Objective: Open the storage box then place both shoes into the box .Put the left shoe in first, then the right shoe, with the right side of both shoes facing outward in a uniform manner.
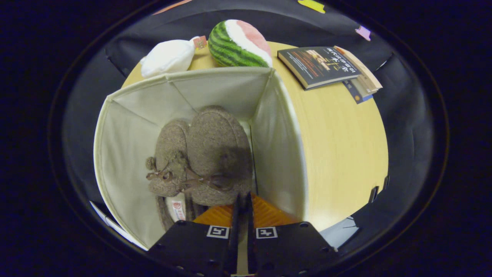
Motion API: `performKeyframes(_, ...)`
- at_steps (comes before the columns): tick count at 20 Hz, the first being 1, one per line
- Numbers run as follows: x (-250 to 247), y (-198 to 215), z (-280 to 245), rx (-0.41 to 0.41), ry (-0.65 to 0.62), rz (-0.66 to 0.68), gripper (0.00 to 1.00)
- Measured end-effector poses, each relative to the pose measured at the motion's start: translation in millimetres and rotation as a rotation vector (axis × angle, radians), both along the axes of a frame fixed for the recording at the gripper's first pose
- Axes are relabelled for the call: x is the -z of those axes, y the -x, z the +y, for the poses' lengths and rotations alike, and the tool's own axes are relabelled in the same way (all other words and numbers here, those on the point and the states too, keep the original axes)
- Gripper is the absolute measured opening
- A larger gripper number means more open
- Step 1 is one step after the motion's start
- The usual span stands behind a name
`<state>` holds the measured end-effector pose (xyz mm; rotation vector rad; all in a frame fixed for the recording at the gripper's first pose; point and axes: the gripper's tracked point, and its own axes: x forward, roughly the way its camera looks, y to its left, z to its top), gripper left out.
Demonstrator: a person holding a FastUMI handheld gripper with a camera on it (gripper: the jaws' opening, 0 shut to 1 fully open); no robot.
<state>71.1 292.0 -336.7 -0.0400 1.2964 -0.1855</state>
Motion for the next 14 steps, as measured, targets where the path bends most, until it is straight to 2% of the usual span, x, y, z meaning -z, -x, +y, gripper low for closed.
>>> performKeyframes(2,-4,0,3,-0.016,-0.051,-0.003,0.08)
performKeyframes(4,-20,6,4,-0.036,-0.092,-0.011,0.2)
performKeyframes(8,-63,27,-4,-0.107,-0.17,-0.071,0.29)
performKeyframes(10,-87,38,-12,-0.15,-0.203,-0.132,0.46)
performKeyframes(14,-133,67,-44,-0.214,-0.212,-0.273,0.7)
